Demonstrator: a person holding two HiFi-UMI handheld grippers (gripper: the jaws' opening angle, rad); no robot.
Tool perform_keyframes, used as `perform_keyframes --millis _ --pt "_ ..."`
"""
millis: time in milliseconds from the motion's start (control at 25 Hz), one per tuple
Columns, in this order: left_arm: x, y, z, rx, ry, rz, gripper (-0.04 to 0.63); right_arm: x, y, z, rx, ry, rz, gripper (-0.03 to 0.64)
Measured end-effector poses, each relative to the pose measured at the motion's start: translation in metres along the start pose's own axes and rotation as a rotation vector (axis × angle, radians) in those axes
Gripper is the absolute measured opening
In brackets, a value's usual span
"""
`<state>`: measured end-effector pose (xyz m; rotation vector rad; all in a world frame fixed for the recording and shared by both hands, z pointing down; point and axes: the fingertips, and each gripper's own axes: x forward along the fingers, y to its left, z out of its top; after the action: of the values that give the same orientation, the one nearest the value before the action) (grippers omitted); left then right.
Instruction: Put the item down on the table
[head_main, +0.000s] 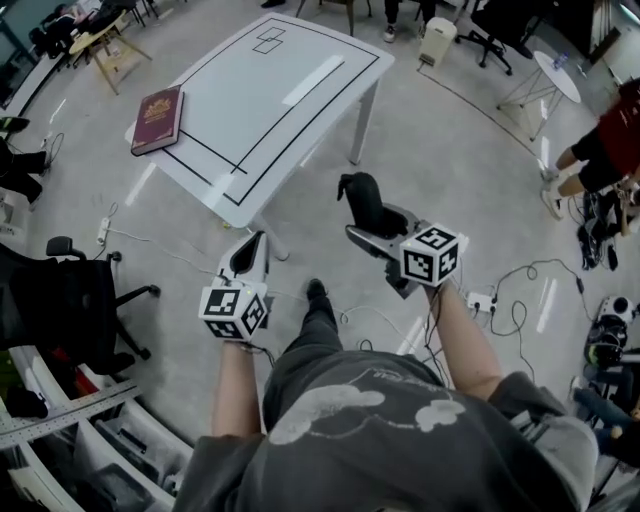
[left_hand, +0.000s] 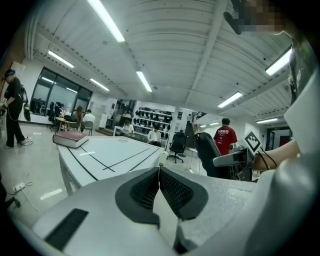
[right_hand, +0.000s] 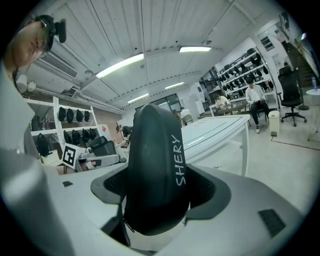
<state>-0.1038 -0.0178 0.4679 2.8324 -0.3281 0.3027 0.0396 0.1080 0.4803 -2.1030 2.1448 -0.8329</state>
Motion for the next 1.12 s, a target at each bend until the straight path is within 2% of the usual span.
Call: perform_keyframes --millis 240,440,800,1120 --pt "0.062 0.073 0.044 -0.020 -0.016 0.038 0.005 0.081 -0.044 0.058 -0.006 0.038 0.015 0.333" --pt "0.098 0.121 0.063 -0.049 -0.024 0.079 0.005 0.140 -0.070 0.093 -0.007 0.059 0.051 0.333" --pt "0.125 0.170 0.082 -0.059 -0.024 0.129 0.005 0.203 -0.100 0.126 -0.001 0.069 0.084 0.333" --pt "0.133 0.201 0.095 -0.052 -0.040 0.216 0.005 0.255 -0.121 0.156 -0.078 0.095 0.146 0.333"
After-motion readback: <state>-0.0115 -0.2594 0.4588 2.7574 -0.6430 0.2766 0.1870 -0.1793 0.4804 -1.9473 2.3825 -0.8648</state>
